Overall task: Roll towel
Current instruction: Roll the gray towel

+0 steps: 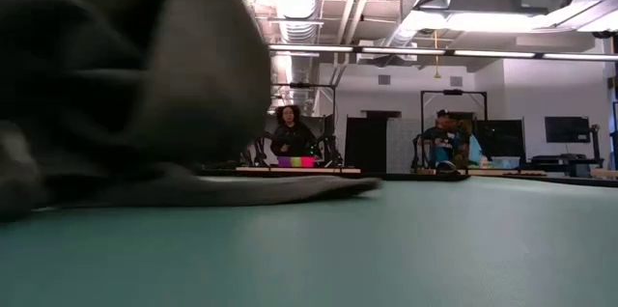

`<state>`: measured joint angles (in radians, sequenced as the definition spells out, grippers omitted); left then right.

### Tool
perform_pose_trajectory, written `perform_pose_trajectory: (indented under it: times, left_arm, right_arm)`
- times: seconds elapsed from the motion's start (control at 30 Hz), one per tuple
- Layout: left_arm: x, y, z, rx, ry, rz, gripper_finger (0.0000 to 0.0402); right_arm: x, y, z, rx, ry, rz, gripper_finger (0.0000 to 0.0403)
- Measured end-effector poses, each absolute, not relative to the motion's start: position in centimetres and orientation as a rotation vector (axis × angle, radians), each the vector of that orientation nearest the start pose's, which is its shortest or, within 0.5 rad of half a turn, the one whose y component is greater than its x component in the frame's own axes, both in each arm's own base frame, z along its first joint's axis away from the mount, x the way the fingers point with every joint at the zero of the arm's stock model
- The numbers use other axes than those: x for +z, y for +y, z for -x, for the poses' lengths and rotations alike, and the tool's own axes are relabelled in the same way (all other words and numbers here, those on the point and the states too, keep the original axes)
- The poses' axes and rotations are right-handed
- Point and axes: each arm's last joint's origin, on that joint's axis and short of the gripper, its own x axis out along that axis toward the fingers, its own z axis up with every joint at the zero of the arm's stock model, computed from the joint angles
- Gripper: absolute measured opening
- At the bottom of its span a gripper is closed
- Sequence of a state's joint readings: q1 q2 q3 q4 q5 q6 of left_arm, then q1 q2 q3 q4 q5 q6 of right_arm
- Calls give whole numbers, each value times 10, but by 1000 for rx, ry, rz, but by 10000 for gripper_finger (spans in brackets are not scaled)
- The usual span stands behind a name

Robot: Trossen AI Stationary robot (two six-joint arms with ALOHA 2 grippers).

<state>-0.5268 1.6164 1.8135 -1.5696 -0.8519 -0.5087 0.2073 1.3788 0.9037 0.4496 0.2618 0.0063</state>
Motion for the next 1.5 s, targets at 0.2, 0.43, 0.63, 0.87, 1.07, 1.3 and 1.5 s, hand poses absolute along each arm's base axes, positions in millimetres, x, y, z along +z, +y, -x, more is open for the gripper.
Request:
perform_pose_trajectory:
  times: [0.2, 0.43, 0.63, 0.87, 1.07, 1.3, 1.5]
  left_arm:
    - [409, -68, -272, 664, 908, -383, 0]
    - [416, -17, -293, 783, 858, -317, 0]
    - [423, 5, -307, 775, 761, -237, 0]
    - [430, 14, -320, 750, 629, -113, 0]
    - [432, 12, -324, 725, 588, -71, 0]
    - [432, 10, -324, 698, 594, -65, 0]
    - [432, 2, -324, 665, 597, -82, 0]
  right_arm:
    - [319, 60, -308, -190, 130, 35, 240]
    - [322, 70, -304, -281, 120, 47, 240]
    - [303, 76, -318, -337, 158, 100, 239]
    - [270, 83, -351, -559, 198, 148, 239]
    - [263, 88, -378, -745, 203, 178, 239]
    - [271, 88, -405, -880, 192, 172, 239]
    - [273, 82, -414, -990, 205, 190, 239]
